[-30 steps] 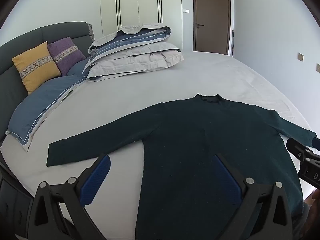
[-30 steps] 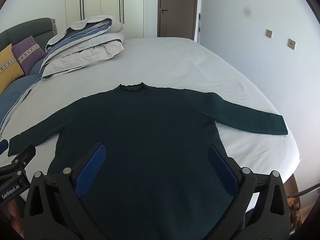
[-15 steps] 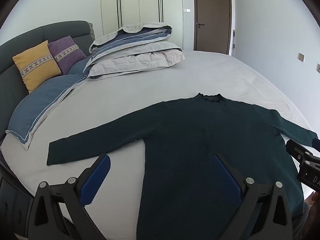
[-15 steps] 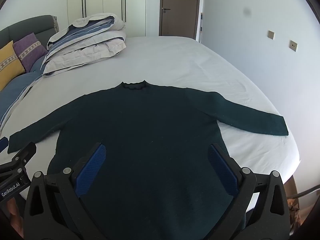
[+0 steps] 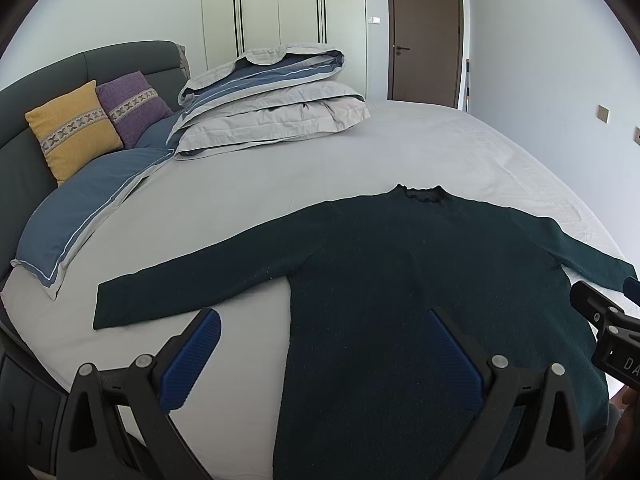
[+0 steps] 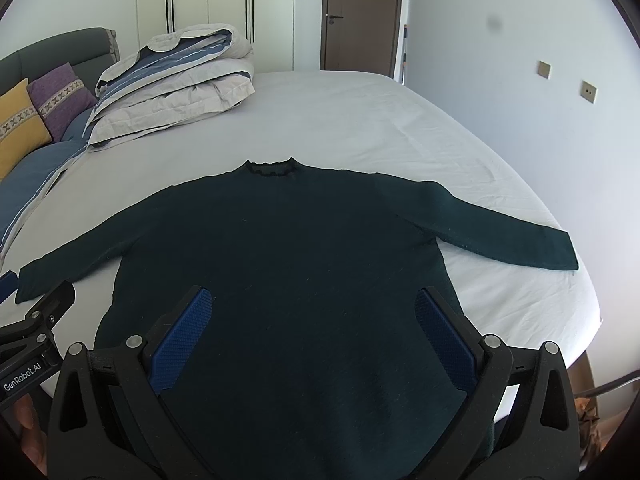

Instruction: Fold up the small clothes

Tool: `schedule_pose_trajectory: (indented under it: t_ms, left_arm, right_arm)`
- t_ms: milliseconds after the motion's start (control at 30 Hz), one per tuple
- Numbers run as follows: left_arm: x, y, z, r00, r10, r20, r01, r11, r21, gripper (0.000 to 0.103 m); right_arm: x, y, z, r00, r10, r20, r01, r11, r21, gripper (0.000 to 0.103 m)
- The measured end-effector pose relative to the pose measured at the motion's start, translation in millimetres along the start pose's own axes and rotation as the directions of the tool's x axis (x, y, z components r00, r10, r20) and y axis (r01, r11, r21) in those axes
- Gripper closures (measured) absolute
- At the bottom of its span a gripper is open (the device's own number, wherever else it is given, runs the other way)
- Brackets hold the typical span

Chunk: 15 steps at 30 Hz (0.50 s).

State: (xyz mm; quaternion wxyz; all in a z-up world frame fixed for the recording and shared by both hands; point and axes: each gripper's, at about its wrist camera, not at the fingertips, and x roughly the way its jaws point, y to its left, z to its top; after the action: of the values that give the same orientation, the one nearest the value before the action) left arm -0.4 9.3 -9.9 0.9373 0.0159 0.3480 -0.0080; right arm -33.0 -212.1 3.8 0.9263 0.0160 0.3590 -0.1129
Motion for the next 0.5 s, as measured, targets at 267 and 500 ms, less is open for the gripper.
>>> schedule_pose_trajectory:
  t_ms: [267, 500]
  left_arm:
    - [0.2, 1.8, -1.4, 1.000, 0.001, 0.001, -0.001, 1.000, -0.001, 0.000]
    - [1.1, 2.1, -1.8, 1.000, 0.001, 0.001, -0.001, 1.000, 0.000, 0.000]
  right_arm:
    - [1.9, 1.4, -2.2, 1.000, 0.000, -0.002, 0.000, 1.000, -0.002, 0.000]
    - [1.7, 1.4, -2.4, 1.000, 0.001, -0.004, -0.001, 1.000, -0.004, 0.000]
